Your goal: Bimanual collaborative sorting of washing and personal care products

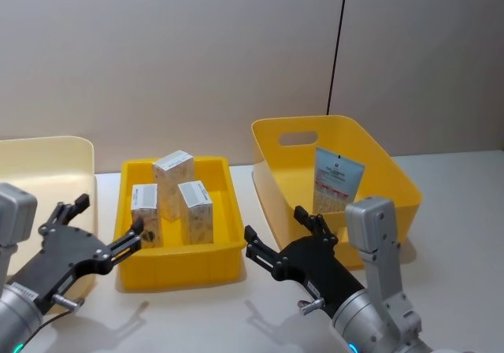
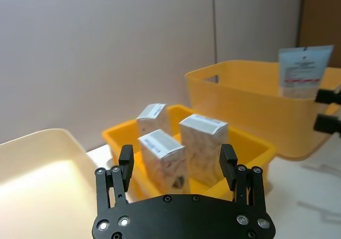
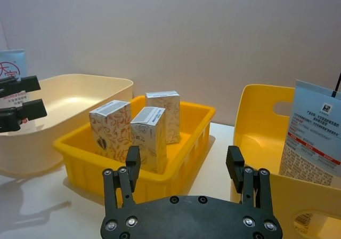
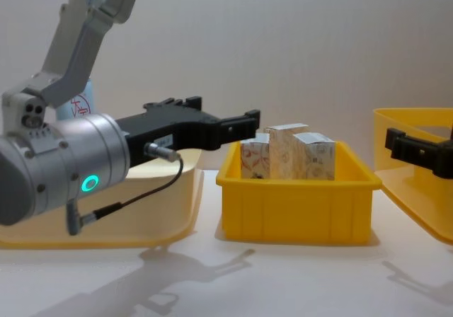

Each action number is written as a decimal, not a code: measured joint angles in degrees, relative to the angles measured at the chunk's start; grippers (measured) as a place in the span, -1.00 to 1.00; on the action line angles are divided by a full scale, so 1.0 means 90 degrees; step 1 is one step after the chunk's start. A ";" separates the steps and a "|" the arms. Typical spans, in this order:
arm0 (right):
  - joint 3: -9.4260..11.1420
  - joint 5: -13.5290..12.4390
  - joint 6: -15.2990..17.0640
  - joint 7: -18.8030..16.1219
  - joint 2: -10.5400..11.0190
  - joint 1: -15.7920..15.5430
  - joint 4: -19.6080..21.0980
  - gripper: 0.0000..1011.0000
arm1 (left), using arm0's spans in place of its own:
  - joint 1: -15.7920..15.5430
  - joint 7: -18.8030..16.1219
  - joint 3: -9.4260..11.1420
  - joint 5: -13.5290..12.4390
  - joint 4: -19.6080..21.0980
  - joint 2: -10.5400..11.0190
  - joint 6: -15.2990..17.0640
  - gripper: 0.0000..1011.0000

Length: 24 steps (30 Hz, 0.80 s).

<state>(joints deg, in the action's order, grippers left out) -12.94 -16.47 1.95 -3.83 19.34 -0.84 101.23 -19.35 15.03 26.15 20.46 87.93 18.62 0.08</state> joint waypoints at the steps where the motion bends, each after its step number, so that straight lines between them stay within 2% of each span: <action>1: 0.0000 0.0000 0.0000 0.0000 0.0000 0.0000 0.0000 0.98 | 0.0052 -0.0134 -0.0002 -0.0079 0.0047 0.0030 0.0008 0.98; 15: -0.0001 0.0001 0.0000 -0.0064 -0.0004 0.0039 -0.0030 0.98 | 0.0504 -0.1256 -0.0014 -0.0783 0.0463 0.0286 0.0066 0.98; 24: -0.0075 0.0023 -0.0006 -0.0262 -0.0029 0.0284 -0.0215 0.98 | 0.0637 -0.1589 -0.0017 -0.0989 0.0582 0.0359 0.0084 0.99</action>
<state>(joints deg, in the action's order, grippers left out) -13.62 -16.26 1.90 -6.18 19.08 1.71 99.30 -13.62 0.73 26.00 11.56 93.17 21.85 0.83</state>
